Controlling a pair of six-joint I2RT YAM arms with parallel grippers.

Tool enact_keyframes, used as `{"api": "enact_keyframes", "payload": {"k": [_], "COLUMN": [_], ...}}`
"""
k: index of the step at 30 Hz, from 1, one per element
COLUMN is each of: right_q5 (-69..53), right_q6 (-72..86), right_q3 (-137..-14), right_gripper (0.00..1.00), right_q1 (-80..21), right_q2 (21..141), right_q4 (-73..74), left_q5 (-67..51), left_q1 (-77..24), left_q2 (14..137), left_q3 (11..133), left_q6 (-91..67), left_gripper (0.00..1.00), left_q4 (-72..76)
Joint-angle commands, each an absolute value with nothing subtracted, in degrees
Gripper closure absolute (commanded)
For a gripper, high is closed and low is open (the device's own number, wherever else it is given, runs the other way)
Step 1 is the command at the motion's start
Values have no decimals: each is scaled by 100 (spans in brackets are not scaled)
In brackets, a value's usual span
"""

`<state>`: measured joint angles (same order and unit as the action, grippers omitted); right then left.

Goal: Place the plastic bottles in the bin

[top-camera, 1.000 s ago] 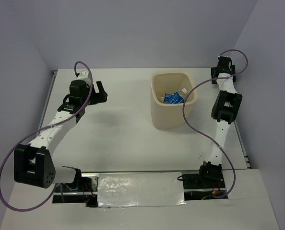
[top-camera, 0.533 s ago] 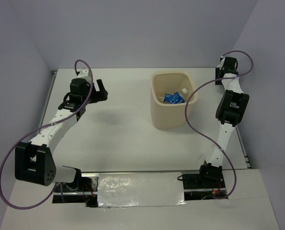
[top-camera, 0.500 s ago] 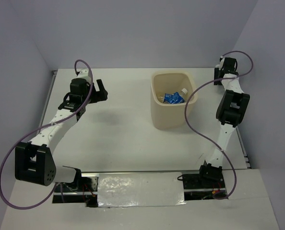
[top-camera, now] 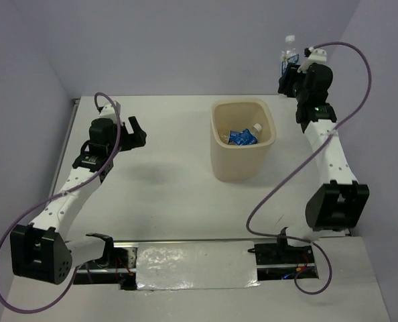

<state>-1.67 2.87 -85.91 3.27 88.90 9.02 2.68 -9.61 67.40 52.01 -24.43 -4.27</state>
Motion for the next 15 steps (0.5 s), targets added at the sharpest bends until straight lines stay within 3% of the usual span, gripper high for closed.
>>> {"api": "enact_keyframes", "payload": {"k": [1, 5, 9, 14, 15], "right_q5": [429, 756, 1081, 335, 299], "right_q6": [608, 97, 649, 1457, 1494], "right_q3": [-8385, -8420, -8254, -7015, -6892], "right_gripper": [67, 64, 54, 47, 40], "right_q1": [98, -790, -1309, -1617, -1643], "right_q2": [8133, 7656, 7209, 6689, 6610], "right_q4": [238, 623, 1299, 1248, 1318], "left_q5": [97, 184, 518, 685, 703], "left_q1": [-932, -932, -940, -940, -932], "left_q2": [6426, 6311, 6258, 6302, 6293], "left_q3": [5002, 4887, 4773, 4852, 4834], "left_q6": [-2558, -2601, -2777, -2725, -2725], "left_gripper": [1, 1, 1, 1, 1], "left_q4": [-290, -413, -483, -668, -677]}}
